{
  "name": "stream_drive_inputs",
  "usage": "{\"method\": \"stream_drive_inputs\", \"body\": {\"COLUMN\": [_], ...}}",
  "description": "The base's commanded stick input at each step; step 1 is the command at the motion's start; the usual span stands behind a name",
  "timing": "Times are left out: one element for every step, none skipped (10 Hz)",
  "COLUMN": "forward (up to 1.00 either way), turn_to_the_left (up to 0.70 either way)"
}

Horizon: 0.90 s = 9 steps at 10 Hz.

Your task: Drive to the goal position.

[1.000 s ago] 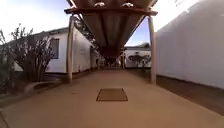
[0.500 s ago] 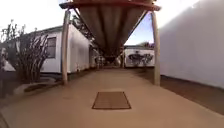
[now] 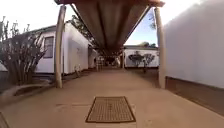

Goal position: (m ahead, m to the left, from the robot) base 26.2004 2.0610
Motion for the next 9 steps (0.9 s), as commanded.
{"method": "stream_drive_inputs", "body": {"forward": [0.7,0.7,0.7,0.7,0.7,0.7,0.7,0.7,0.7], "turn_to_the_left": [0.0,0.0,0.0,0.0,0.0,0.0,0.0,0.0,0.0]}}
